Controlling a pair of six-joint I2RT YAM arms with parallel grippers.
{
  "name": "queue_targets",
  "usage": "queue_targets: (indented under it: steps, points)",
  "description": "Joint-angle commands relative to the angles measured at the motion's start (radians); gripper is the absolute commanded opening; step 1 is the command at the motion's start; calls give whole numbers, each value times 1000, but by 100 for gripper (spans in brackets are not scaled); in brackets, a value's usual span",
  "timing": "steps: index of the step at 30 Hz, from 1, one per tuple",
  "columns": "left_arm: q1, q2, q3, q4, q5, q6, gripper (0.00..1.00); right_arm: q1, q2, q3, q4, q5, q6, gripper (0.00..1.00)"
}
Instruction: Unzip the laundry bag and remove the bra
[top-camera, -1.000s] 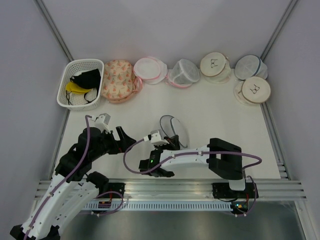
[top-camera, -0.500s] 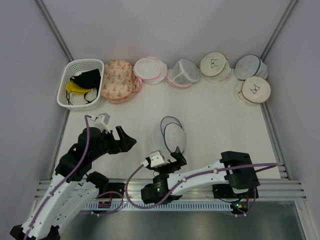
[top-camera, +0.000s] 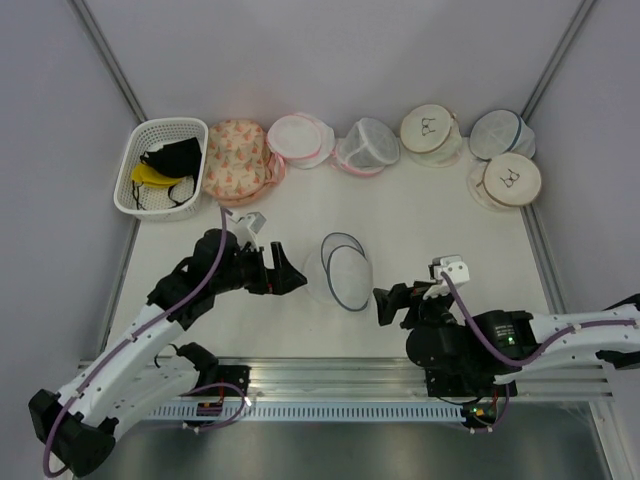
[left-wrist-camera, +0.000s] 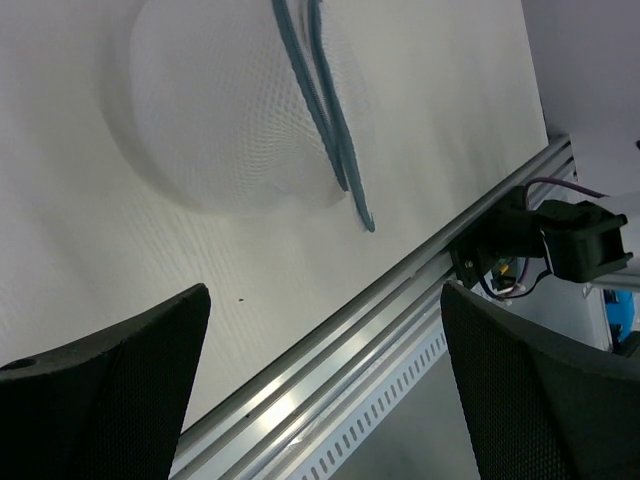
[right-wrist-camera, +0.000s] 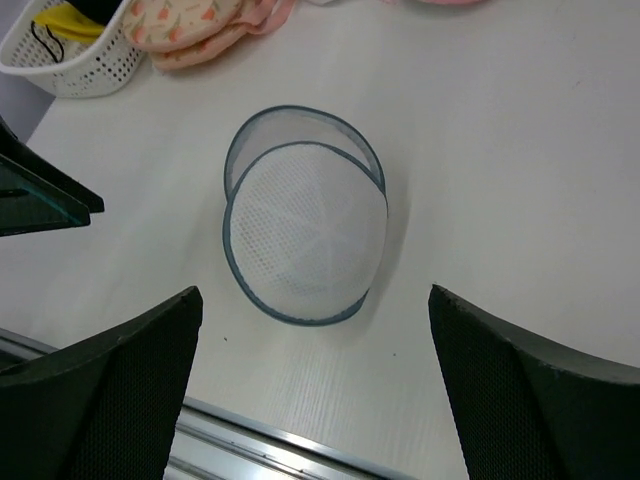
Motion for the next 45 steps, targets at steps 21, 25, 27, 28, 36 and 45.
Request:
queue_targets:
  steps: [21, 25, 27, 28, 36, 45]
  points:
    - [-295, 430, 116, 264, -338, 193, 100, -271, 9, -199, 137, -349, 48, 98]
    - [-305, 434, 102, 290, -358, 188, 100, -271, 32, -196, 148, -356, 40, 98]
    - [-306, 430, 99, 301, -358, 190, 100, -271, 43, -195, 165, -361, 34, 98]
    - [-306, 433, 98, 305, -357, 190, 100, -271, 52, -195, 171, -364, 31, 98]
    - [-306, 531, 136, 358, -386, 196, 100, -271, 89, -180, 174, -378, 46, 98]
    - [-306, 617, 142, 414, -351, 196, 97, -271, 29, -175, 98, -343, 92, 98]
